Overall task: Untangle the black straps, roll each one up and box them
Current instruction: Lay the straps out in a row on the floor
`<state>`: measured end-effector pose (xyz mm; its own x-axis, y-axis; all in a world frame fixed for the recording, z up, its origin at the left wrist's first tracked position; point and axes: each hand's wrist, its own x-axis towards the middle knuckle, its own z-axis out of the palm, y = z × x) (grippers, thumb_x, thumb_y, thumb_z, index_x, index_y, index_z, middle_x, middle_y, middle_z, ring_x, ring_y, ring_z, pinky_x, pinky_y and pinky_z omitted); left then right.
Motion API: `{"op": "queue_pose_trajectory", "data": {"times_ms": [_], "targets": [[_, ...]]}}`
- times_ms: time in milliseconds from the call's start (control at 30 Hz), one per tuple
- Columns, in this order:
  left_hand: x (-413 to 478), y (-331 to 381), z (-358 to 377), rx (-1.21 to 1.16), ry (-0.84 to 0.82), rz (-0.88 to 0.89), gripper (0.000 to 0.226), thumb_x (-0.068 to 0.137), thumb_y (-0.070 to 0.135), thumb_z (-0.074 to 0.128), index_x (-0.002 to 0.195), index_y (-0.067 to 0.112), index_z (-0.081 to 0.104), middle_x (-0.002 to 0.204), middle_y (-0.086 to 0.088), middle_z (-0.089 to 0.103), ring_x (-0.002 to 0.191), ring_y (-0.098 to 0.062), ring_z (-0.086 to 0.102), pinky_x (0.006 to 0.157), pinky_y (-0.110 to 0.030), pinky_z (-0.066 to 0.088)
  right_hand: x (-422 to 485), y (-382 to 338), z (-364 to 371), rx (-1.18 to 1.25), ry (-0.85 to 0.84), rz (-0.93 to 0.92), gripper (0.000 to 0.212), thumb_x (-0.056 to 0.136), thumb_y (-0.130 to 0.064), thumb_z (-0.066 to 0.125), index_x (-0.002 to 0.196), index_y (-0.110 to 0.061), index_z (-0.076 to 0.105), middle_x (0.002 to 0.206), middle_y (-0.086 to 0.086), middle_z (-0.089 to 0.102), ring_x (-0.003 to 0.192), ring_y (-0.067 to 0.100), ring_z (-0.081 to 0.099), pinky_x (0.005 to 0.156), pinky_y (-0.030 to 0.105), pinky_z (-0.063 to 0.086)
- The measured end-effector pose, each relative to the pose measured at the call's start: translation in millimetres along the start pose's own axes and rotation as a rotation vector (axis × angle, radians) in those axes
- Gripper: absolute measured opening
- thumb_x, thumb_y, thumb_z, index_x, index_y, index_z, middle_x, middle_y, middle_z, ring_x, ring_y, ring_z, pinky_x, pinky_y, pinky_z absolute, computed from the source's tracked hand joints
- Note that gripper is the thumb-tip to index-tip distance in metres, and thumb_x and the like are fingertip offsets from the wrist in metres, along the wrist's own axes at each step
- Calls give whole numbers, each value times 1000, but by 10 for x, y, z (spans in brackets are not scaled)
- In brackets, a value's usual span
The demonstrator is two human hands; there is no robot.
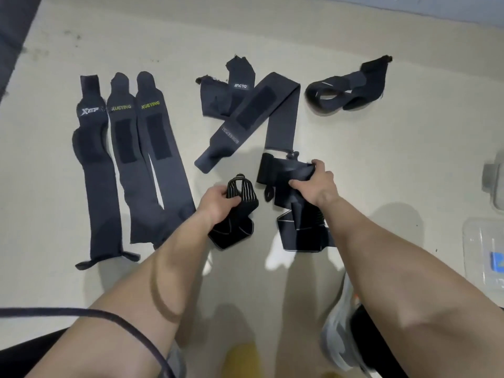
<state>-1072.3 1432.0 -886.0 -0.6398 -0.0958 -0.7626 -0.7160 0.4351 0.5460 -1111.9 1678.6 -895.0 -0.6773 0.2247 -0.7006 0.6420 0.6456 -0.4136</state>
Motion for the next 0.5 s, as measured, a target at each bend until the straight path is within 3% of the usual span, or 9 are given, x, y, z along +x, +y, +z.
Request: {"op": "queue_pose_trajectory", "data": {"times_ms": [100,167,200,267,333,400,433,500], "targets": [[82,4,188,-4,0,-15,11,97,17,63,89,21,70,89,0,73,84,-19,68,81,-30,54,125,-15,-28,321,32,3,46,83,-15,69,124,-23,50,118,8,60,86,26,62,64,34,57],[102,6,308,-8,-16,-50,11,98,15,60,93,17,70,82,2,69,77,-16,64,68,-24,49,180,-99,-133,637,3,44,34,86,-9,67,115,-22,56,114,9,61,77,21,63,47,28,54],[106,9,360,-13,-13,-63,11,98,15,59,95,14,70,81,1,67,76,-16,62,67,-25,48,199,-151,-208,771,-1,31,34,87,-8,67,118,-20,58,112,10,61,77,20,64,46,26,52],[107,-2,412,-34,-6,-100,14,98,16,58,101,11,70,88,-4,68,84,-23,63,78,-31,50,199,-263,-367,1002,-14,-10,38,91,-15,68,128,-16,58,110,9,63,80,20,67,54,27,55],[103,-9,435,-41,2,-116,14,98,16,57,103,12,70,96,-8,69,92,-26,64,90,-37,52,164,-304,-479,1169,-34,-7,27,98,-28,60,120,-12,60,103,7,67,84,20,70,67,31,58],[89,-18,430,-55,13,-122,12,100,15,56,102,13,67,99,-8,68,92,-26,63,89,-37,52,103,-247,-495,1176,25,43,20,101,-30,48,97,-14,59,94,6,70,84,23,68,70,31,55],[80,-23,426,-67,15,-125,12,100,15,55,104,13,67,100,-9,68,93,-26,64,87,-36,52,117,-149,-449,1035,90,61,18,98,-28,47,92,-16,58,93,6,70,84,27,66,70,31,52],[69,-35,421,-93,37,-125,16,100,15,55,110,11,67,105,-10,70,98,-29,66,91,-38,54,151,166,-296,524,180,61,19,91,-26,46,93,-17,63,101,8,71,97,33,65,80,33,50]]}}
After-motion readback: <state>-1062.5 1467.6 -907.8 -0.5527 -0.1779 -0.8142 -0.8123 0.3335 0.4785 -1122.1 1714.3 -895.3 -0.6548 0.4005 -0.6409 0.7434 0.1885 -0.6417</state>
